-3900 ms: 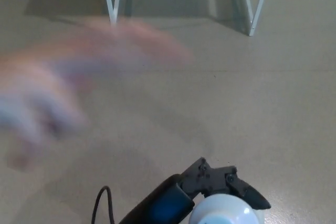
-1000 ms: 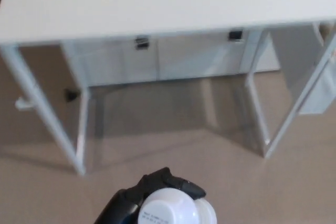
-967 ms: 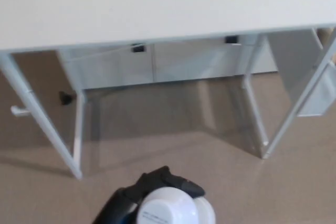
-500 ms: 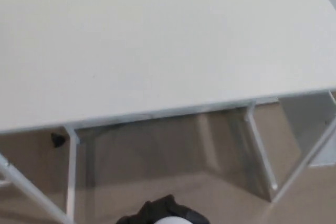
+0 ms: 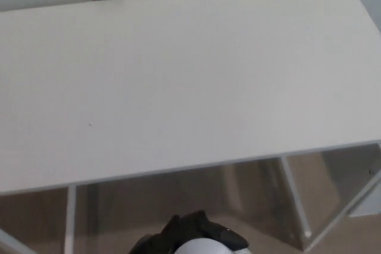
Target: The robot picks up a bottle from a person using its left hand and walk towards the table in frontand put the bottle on the table.
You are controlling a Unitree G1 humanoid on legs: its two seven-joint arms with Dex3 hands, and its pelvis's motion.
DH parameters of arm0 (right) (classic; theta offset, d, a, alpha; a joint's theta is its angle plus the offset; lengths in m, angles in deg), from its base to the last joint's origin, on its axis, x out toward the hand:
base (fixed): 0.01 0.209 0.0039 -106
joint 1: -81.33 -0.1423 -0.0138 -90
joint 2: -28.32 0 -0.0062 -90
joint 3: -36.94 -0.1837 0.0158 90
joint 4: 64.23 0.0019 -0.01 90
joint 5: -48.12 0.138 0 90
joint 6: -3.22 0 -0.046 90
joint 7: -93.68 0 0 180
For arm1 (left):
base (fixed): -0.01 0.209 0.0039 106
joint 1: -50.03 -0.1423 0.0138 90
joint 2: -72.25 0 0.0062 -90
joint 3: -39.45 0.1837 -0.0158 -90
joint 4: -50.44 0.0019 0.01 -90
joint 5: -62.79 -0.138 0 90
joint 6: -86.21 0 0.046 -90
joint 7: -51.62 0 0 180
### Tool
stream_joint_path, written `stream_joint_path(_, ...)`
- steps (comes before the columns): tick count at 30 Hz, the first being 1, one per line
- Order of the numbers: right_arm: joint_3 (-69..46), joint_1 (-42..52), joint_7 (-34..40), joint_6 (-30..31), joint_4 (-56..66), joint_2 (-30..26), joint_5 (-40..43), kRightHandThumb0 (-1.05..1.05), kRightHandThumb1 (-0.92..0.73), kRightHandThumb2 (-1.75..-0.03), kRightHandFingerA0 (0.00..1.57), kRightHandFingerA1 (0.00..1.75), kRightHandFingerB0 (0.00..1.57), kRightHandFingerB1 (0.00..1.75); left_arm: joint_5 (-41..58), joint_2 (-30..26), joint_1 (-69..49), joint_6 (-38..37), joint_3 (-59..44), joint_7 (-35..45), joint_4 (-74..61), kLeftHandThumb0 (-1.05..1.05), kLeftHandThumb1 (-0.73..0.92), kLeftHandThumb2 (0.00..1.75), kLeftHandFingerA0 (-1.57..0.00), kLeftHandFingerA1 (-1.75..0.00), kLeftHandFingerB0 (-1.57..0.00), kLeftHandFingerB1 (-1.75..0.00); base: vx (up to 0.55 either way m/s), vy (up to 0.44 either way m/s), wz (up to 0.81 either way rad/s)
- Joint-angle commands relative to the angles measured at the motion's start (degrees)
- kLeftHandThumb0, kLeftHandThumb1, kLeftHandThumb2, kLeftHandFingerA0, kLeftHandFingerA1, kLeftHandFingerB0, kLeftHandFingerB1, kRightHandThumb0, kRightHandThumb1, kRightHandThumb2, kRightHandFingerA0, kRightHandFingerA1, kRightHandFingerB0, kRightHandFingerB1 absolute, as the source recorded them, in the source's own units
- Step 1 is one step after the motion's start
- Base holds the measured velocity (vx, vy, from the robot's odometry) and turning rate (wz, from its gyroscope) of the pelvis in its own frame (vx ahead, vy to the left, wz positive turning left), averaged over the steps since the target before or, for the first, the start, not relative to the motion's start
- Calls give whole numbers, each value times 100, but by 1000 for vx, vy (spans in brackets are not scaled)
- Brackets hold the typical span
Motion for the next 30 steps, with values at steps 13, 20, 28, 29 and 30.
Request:
stream_joint_path(13,-21,71,-36,-6,32,-87,-43,-32,-73,-62,66,46,51,40,777,-69,1013,655,-1177,-40,-1781,-19,76,73,-100,-139,-76,-120,32,8,4)
stream_joint_path(20,-88,-70,-32,88,-73,-60,7,-31,-72,-61,64,46,50,39,1309,10,2040,1393,-1809,65,-987,-17,78,70,-99,-145,-72,-117,8,-5,1)
stream_joint_path(28,-57,-17,-37,40,-79,-49,-32,-30,-72,-61,64,46,51,40,1046,-30,3086,1738,-1968,78,38,-17,80,70,-100,-145,-74,-113,-1,1,1)
stream_joint_path(29,-57,-17,-37,40,-79,-49,-32,-30,-72,-61,64,46,51,40,1045,-27,3101,1742,-1973,83,52,-17,80,70,-100,-145,-74,-113,0,0,0)
stream_joint_path(30,-95,-45,-109,61,-36,-71,18,-31,-73,-62,63,46,51,40,905,-5,3643,1901,-1938,31,528,-17,83,64,-97,-148,-74,-111,0,0,0)
